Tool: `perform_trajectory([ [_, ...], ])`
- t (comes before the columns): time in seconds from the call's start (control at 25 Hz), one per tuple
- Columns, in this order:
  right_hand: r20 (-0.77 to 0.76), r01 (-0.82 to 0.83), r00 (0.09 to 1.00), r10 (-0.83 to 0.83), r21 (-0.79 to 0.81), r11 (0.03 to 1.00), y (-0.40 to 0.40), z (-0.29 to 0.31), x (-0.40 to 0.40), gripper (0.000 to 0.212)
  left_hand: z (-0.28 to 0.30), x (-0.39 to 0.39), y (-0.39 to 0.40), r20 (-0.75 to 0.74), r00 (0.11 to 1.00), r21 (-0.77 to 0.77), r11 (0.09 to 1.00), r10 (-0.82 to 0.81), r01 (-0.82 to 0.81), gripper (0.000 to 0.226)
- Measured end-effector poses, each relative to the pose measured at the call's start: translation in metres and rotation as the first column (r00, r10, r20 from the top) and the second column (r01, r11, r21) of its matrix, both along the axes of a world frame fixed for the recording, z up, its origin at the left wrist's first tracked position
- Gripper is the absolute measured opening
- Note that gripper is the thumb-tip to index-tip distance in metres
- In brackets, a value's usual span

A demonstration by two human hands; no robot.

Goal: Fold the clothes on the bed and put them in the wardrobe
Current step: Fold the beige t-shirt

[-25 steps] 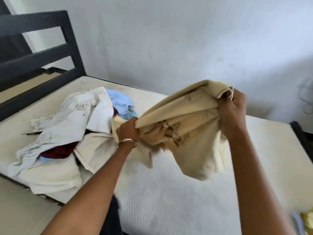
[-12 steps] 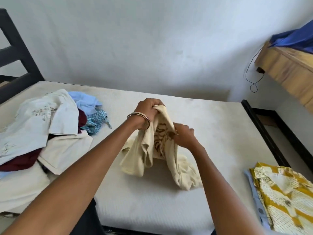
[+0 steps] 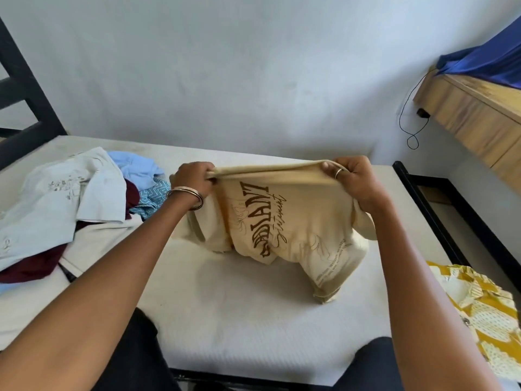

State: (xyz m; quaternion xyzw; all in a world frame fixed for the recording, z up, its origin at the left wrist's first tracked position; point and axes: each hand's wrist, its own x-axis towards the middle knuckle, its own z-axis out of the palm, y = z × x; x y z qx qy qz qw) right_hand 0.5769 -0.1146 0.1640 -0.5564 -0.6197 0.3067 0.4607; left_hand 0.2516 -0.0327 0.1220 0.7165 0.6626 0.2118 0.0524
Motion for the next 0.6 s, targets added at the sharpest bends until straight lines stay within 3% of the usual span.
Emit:
perform_trajectory([
  [0.04,0.063,0.002,0.998,0.001,-0.044,0.999,-0.004,-0.002,0.002,0.034,-0.009,-0.003,-0.005,0.323,0.942,0.013,0.995,0.093,-0.103,0.018],
  [0.08,0.229,0.001,0.973,0.024,-0.108,0.994,-0.006,-0.006,0.004,0.032,-0.016,-0.004,-0.009,0.629,0.764,-0.011,0.984,0.143,-0.176,0.024],
  [0.12,0.451,0.008,0.888,0.086,-0.202,0.979,-0.008,-0.014,0.007,0.037,-0.016,-0.003,-0.018,0.825,0.543,-0.067,0.981,0.158,-0.183,0.028],
  [0.16,0.622,0.035,0.761,0.181,-0.319,0.947,-0.009,-0.022,0.008,0.037,-0.015,-0.003,-0.027,0.894,0.431,-0.081,0.990,0.123,-0.115,0.030],
  [0.2,0.711,0.083,0.656,0.253,-0.401,0.912,-0.011,-0.028,0.009,0.034,-0.015,-0.005,-0.034,0.880,0.472,-0.075,0.997,0.060,0.014,0.032],
  [0.24,0.726,0.110,0.626,0.283,-0.441,0.891,-0.013,-0.033,0.012,0.032,-0.015,-0.011,-0.038,0.805,0.590,-0.080,0.977,-0.053,0.197,0.031],
  [0.28,0.681,0.097,0.672,0.293,-0.472,0.876,-0.015,-0.036,0.017,0.030,-0.010,-0.017,-0.043,0.661,0.735,-0.185,0.916,-0.152,0.357,0.022],
  [0.32,0.542,0.045,0.795,0.273,-0.501,0.864,-0.018,-0.038,0.022,0.026,-0.001,-0.024,-0.046,0.503,0.832,-0.377,0.807,-0.234,0.455,0.009],
  [0.36,0.338,-0.009,0.916,0.214,-0.518,0.855,-0.021,-0.037,0.027,0.024,0.009,-0.030,-0.047,0.376,0.892,-0.580,0.687,-0.250,0.437,0.035],
  [0.44,-0.038,-0.121,0.992,0.119,-0.540,0.833,-0.033,-0.030,0.030,0.017,0.029,-0.044,-0.040,0.257,0.915,-0.770,0.507,-0.310,0.388,0.082],
  [0.48,-0.116,-0.160,0.987,0.115,-0.545,0.823,-0.039,-0.022,0.029,0.011,0.042,-0.046,-0.038,0.244,0.900,-0.802,0.447,-0.361,0.397,0.091],
  [0.56,-0.104,-0.179,0.984,0.146,-0.553,0.814,-0.036,-0.011,0.031,0.019,0.068,-0.048,-0.028,0.141,0.894,-0.854,0.405,-0.425,0.327,0.079],
  [0.6,-0.042,-0.170,0.983,0.177,-0.559,0.812,-0.028,-0.009,0.035,0.021,0.072,-0.049,-0.020,0.020,0.892,-0.851,0.460,-0.452,0.252,0.061],
])
